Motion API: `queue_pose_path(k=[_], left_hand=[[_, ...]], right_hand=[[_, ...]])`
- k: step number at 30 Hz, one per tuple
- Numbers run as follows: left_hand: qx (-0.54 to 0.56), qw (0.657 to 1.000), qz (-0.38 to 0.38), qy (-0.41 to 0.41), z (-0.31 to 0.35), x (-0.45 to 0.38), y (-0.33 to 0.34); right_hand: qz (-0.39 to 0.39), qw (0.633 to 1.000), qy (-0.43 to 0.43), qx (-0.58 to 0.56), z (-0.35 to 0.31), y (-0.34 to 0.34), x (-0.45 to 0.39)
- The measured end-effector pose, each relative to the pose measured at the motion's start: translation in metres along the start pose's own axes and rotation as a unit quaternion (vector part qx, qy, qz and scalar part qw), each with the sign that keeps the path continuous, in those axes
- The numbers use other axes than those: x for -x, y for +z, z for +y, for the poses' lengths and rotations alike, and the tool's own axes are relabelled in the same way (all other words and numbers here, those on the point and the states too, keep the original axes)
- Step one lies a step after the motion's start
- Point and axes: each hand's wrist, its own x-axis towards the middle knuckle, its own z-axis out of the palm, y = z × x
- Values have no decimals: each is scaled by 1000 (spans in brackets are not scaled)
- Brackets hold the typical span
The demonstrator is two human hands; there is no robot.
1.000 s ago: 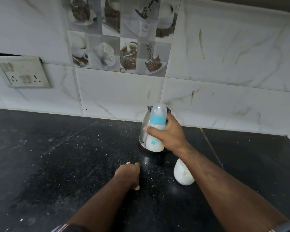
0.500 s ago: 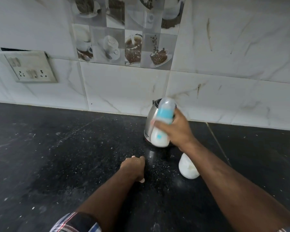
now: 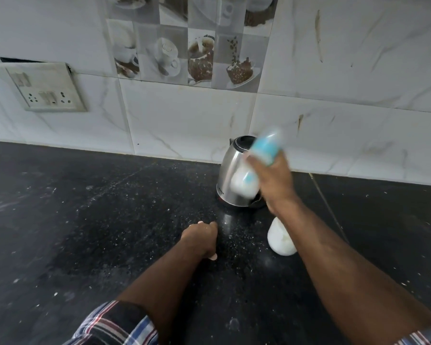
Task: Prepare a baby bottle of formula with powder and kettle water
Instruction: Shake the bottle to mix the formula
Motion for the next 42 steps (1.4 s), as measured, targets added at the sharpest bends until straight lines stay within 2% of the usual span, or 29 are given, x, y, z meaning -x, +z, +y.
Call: queue_pose_path(k=[1, 2, 3, 5, 6, 7, 8, 9, 10, 11, 13, 15, 18, 22, 25, 27, 29, 31, 32, 33, 35, 37, 40, 42], left_hand=[[-1, 1000, 1, 0, 0, 0, -1], [-1, 1000, 0, 0, 1, 0, -1], [1, 1000, -1, 1, 1, 0, -2], [2, 1000, -2, 2, 1, 0, -2], [0, 1000, -3, 1, 1, 1, -2], [-3, 1000, -3, 1, 1, 1, -2], [-6, 1000, -3, 2, 1, 2, -3], [-6, 1000, -4, 2, 1, 2, -3], [-6, 1000, -7, 3, 1, 2, -4], [-5, 1000, -9, 3, 1, 1, -4], [-3, 1000, -9, 5, 0, 0, -4], [-4, 1000, -16, 6, 0, 1, -3], [-9, 1000, -23, 6, 0, 3, -6], [7, 1000, -27, 13, -3, 8, -11], [105, 994, 4, 5, -8, 13, -22], [260, 963, 75, -4, -7, 17, -33], [457, 883, 106, -5, -3, 24, -41], [624, 781, 28, 25, 2, 33, -48], [672, 739, -21, 48, 2, 37, -50], [697, 711, -55, 67, 2, 39, -51], [713, 691, -71, 90, 2, 42, -51], [718, 689, -47, 84, 2, 43, -50], [717, 696, 25, 40, 0, 41, -49], [709, 695, 112, 34, 0, 38, -58]], right_hand=[[-68, 997, 26, 28, 9, 5, 9], [-70, 996, 30, 36, 12, 6, 11], [-46, 998, 24, 20, 10, 6, 7], [67, 992, 5, -105, -3, 5, -5], [83, 989, -4, -124, -2, 6, -9], [46, 995, 3, -90, -1, 7, -4], [-24, 999, 37, -10, 5, 9, 6], [-113, 989, 67, 64, 15, 12, 21], [-151, 980, 90, 92, 21, 14, 34], [-148, 982, 100, 67, 27, 15, 38], [-77, 986, 127, -78, 28, 16, 34], [-64, 970, 172, -161, 27, 16, 34], [-90, 960, 207, -168, 34, 12, 42], [-87, 956, 231, -158, 32, 5, 47], [-91, 958, 238, -129, 35, 3, 48], [-95, 962, 239, -96, 36, 2, 48], [-112, 963, 239, -49, 37, 1, 47], [-142, 961, 237, 4, 38, 1, 45], [-160, 959, 234, 27, 39, 1, 44], [-176, 957, 228, 40, 40, 3, 43], [-200, 956, 209, 48, 42, 4, 40], [-183, 958, 213, 59, 46, 1, 38], [-142, 953, 221, 154, 65, -7, 41], [-182, 931, 235, 213, 82, -9, 54]])
